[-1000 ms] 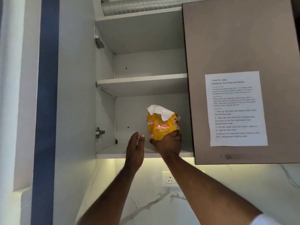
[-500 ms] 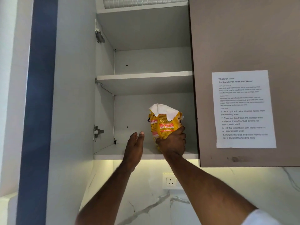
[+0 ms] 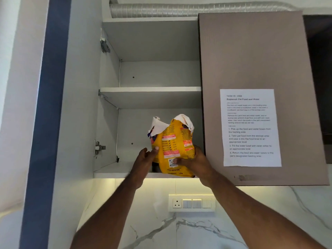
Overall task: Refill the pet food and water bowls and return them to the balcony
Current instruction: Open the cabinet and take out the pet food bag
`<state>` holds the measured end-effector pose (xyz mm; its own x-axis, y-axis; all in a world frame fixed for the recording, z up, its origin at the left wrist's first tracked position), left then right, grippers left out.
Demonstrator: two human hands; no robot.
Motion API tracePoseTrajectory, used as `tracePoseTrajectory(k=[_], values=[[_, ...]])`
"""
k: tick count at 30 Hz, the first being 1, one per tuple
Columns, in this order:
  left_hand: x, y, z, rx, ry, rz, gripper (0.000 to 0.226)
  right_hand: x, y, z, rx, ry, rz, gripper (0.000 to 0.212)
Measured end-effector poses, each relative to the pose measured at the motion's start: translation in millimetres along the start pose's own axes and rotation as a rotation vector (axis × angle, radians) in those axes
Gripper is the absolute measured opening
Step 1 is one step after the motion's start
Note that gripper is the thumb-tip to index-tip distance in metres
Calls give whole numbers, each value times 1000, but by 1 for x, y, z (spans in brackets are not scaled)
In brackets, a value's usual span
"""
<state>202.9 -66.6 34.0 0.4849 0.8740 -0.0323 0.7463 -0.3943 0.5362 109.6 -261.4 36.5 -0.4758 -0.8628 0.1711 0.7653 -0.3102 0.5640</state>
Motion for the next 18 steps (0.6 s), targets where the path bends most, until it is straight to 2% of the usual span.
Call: tracePoseTrajectory(k=[2, 4, 7, 12, 18], values=[[-2, -6, -6, -25, -87, 140, 124, 6, -6, 1, 5, 50, 60, 98], [-5, -12, -12, -62, -97, 259, 119, 12, -12, 1, 9, 74, 91, 93], [-12, -18, -17, -67, -133, 329, 123, 22, -21, 0, 18, 91, 118, 84], [-27, -28, -20, -92, -158, 331, 122, 41, -42, -5, 60, 136, 199, 73], [-52, -51, -6, -91, -175, 262, 117, 67, -78, -12, 50, 118, 219, 85]])
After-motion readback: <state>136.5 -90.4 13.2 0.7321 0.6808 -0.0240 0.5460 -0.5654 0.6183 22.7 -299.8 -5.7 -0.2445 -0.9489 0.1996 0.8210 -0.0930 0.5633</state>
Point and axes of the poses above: each hand's wrist, its own y-axis towards the middle knuckle, its own x-axis out of the back of the hand, z = x × y, the point moved 1 cm from there along y, towards the middle knuckle, and after that the axes turned 5 degrees about -y, right-handed, at the moved point
